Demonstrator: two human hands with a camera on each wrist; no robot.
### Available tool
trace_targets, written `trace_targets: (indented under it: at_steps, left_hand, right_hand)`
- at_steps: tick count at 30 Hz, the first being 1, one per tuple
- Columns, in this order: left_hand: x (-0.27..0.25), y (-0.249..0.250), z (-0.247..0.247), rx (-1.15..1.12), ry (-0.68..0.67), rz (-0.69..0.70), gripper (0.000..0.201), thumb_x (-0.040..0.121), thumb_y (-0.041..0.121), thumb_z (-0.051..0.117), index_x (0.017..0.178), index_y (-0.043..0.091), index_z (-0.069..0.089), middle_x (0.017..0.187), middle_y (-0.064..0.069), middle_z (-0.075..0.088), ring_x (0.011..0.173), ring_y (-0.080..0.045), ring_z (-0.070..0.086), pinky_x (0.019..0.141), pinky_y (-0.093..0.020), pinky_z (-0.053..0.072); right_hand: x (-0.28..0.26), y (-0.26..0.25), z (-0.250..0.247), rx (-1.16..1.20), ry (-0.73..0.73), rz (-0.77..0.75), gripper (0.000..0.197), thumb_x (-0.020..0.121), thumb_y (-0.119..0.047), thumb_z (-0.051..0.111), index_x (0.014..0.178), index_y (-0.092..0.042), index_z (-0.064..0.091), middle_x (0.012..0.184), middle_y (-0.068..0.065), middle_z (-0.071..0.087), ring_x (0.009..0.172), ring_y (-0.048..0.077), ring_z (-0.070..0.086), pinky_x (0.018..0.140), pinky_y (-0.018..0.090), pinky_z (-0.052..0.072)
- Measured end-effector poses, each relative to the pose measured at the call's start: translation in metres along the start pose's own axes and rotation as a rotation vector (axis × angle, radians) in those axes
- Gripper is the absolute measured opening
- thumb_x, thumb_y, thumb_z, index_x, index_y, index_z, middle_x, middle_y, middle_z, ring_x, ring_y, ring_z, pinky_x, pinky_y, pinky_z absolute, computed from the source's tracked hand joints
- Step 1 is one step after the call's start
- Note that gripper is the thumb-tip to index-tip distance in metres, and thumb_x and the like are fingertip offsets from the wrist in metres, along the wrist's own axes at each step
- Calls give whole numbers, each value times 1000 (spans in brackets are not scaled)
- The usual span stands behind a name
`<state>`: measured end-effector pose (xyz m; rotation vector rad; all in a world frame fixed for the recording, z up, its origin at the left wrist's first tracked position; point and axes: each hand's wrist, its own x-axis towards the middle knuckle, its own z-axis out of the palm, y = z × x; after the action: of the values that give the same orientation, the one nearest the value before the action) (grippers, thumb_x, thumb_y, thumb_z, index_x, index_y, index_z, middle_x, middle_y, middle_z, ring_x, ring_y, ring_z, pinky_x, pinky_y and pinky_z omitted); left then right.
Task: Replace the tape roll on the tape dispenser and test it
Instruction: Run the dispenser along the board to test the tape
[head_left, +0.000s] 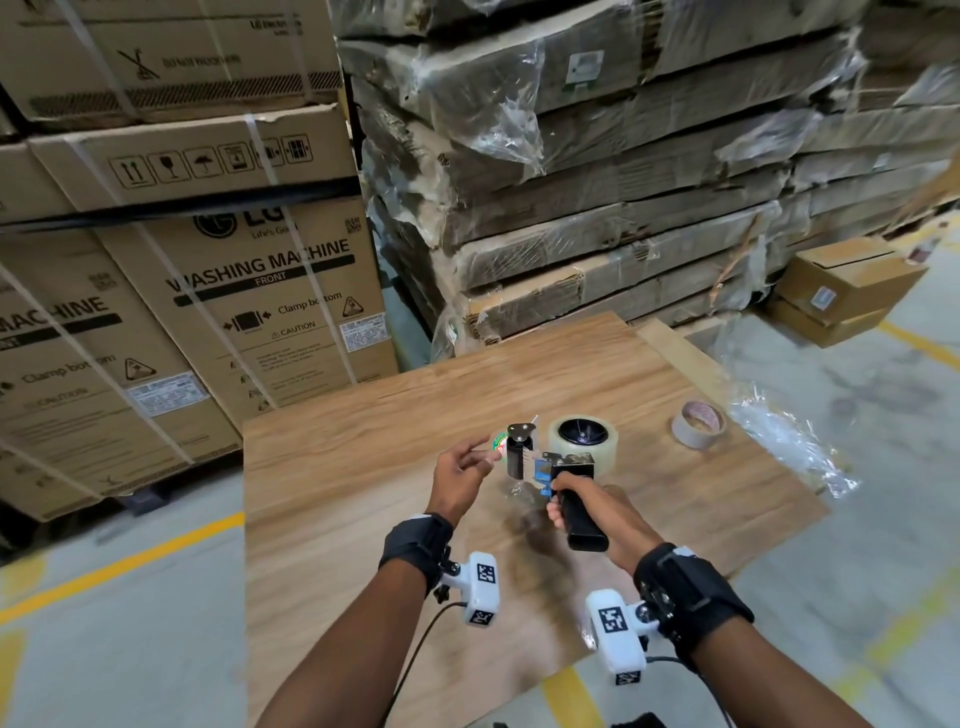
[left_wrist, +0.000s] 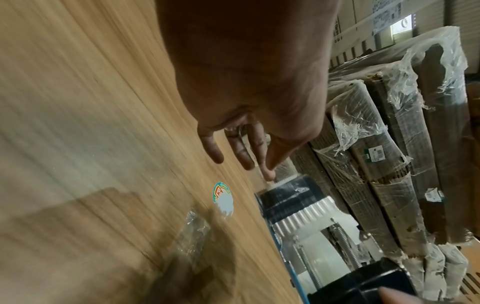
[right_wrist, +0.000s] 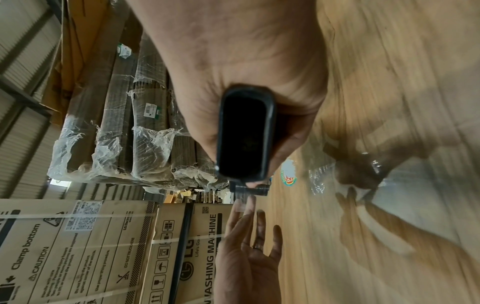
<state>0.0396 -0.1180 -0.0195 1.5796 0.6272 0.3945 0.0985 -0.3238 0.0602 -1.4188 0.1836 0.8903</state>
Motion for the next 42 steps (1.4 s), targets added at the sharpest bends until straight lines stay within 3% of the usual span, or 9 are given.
trace_targets:
  at_steps: [5,8,12,14,19,28,33,38,42]
  left_hand:
    - [6,-8,-3,-27,40,2,28,90,-2,69,117,0,69,78,-8,68,72,-3,64,68,-17,49]
    - [9,-8,0,-47,32,-15,19,89,3,72,108,3,73,81,-8,68,72,-7,62,63,-14,50]
    - [13,-6,5,-15,128,19,8,86,10,78,91,16,77,89,-5,76,78,-13,66,77,-31,56]
    - [18,-4,8,13,185,34,8,84,9,79,88,16,77,88,-2,77,77,-12,67,79,-29,57]
    - [33,1,14,64,199,50,8,84,5,76,89,9,79,88,-2,78,75,-9,68,77,-23,55]
    - [61,9,27,23,192,55,18,86,2,71,87,18,80,90,-4,80,79,-11,71,80,-35,58]
    - [71,17,38,-48,147,-26,29,87,-5,60,103,11,79,99,-7,79,85,-13,70,82,-35,58]
    - [82,21,46,-183,151,-110,20,100,10,57,111,2,72,90,-8,72,78,-14,65,68,-22,56]
    - [87,28,50,-231,122,-127,18,101,3,55,110,-2,69,80,-3,68,60,1,65,57,-15,53]
  right_hand:
    - [8,-1,5,-20,16,14,41,85,-8,72,115,19,66,78,21,71,58,25,66,52,27,56]
    - [13,-3,6,-26,18,21,40,85,-10,73,114,17,67,78,20,71,59,24,66,53,28,56]
    - [19,-7,6,-4,12,32,38,85,-8,73,113,18,66,76,20,70,56,24,65,51,27,56]
    - [24,-11,6,-8,1,37,39,85,-8,73,114,18,66,75,20,70,55,23,65,51,27,56]
    - [40,-25,5,-31,-26,56,41,84,-10,74,114,17,67,76,20,70,56,24,65,54,28,57]
    - [71,-58,2,-61,-74,44,41,83,-11,74,112,18,68,77,20,70,56,23,64,55,27,57]
    - [84,-73,1,-43,-95,34,30,86,-7,70,107,14,68,73,19,67,51,21,61,50,26,54]
    - [96,-83,-5,-58,-129,59,28,85,-9,71,105,11,70,77,19,67,52,21,60,50,25,53]
    - [103,-87,-8,-53,-155,84,22,84,-12,73,97,6,70,77,18,68,54,21,61,51,26,54]
